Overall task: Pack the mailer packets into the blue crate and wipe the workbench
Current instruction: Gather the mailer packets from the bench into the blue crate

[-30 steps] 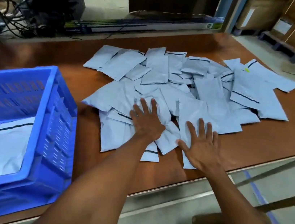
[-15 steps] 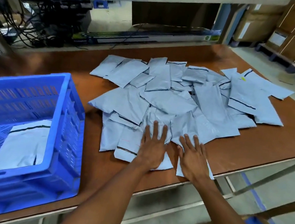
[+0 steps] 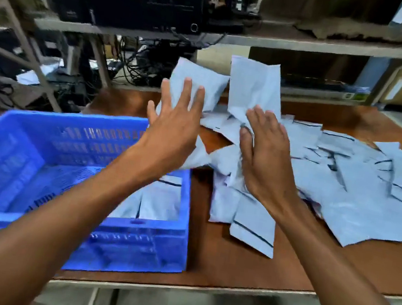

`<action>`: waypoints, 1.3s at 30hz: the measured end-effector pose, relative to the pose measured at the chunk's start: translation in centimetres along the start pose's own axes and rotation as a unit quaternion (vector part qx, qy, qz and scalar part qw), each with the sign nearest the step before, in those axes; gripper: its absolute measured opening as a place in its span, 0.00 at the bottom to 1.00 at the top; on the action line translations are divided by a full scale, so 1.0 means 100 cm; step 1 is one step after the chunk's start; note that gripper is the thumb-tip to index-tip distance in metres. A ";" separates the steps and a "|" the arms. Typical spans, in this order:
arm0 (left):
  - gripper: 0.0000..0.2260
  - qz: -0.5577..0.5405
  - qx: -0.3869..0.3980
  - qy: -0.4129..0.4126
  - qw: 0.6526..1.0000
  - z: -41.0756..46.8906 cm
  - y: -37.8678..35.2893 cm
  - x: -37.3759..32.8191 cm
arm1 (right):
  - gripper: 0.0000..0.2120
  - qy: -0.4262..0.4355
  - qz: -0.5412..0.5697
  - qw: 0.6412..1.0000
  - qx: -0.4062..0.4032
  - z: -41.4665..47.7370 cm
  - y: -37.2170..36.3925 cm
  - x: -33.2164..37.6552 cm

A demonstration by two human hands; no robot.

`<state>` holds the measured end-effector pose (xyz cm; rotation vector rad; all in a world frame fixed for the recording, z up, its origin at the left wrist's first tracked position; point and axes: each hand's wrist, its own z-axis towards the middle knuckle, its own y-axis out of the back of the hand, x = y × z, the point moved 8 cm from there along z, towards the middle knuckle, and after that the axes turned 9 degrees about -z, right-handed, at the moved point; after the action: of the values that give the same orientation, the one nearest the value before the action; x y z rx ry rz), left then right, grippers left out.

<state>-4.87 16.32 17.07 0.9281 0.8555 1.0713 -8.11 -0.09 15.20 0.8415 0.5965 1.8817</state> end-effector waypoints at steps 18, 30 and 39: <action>0.31 0.158 0.444 0.080 0.878 -0.139 -0.113 0.361 | 0.12 0.230 -0.105 0.866 0.432 -0.053 -0.295 0.299; 0.55 0.122 0.537 0.040 0.834 -0.161 -0.145 0.396 | 0.57 0.248 -0.204 0.712 0.625 -0.081 -0.358 0.275; 0.61 0.167 0.539 0.019 0.825 -0.172 -0.158 0.401 | 0.55 0.257 -0.232 0.706 0.618 -0.113 -0.380 0.265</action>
<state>-4.99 54.94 -8.69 2.0695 1.4021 0.8406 -3.26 39.47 -10.96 0.7753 2.3303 1.0141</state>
